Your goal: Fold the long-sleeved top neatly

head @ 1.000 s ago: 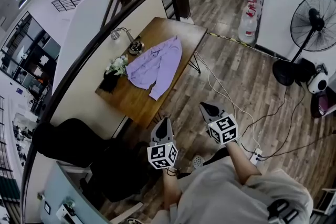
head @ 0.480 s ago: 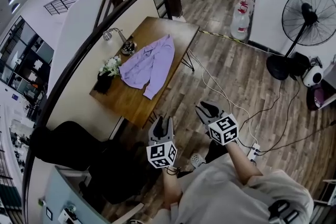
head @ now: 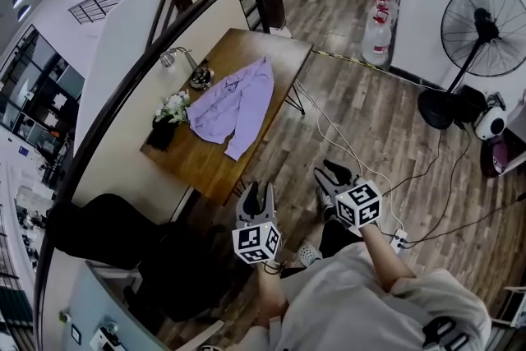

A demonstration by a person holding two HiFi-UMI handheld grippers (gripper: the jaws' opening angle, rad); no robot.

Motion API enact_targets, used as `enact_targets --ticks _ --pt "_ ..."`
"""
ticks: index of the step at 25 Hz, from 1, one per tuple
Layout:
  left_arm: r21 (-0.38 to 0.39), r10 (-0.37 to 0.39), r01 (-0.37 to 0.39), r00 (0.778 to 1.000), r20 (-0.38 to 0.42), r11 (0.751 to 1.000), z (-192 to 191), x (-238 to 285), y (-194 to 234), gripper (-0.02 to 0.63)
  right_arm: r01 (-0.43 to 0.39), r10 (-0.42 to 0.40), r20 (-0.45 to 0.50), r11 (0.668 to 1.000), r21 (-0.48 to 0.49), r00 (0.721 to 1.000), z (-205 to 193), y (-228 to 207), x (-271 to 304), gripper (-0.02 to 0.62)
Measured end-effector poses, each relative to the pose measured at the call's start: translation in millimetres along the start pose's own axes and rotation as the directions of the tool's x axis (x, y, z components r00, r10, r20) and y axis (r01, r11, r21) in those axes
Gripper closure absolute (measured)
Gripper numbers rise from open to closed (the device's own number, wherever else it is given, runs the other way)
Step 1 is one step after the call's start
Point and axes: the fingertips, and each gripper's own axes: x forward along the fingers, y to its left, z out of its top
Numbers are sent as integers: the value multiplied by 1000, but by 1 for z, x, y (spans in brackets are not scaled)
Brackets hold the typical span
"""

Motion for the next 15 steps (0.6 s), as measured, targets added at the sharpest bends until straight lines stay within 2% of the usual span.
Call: enact_targets --ticks 4,15 --pt "0 15 -15 1000 -12 1000 1 12 8 462 -20 20 -17 1000 -9 1000 -1 -2 14 454" --pt "37 101 -98 992 -76 994 2 59 47 466 -68 70 -29 995 76 997 13 -42 94 456"
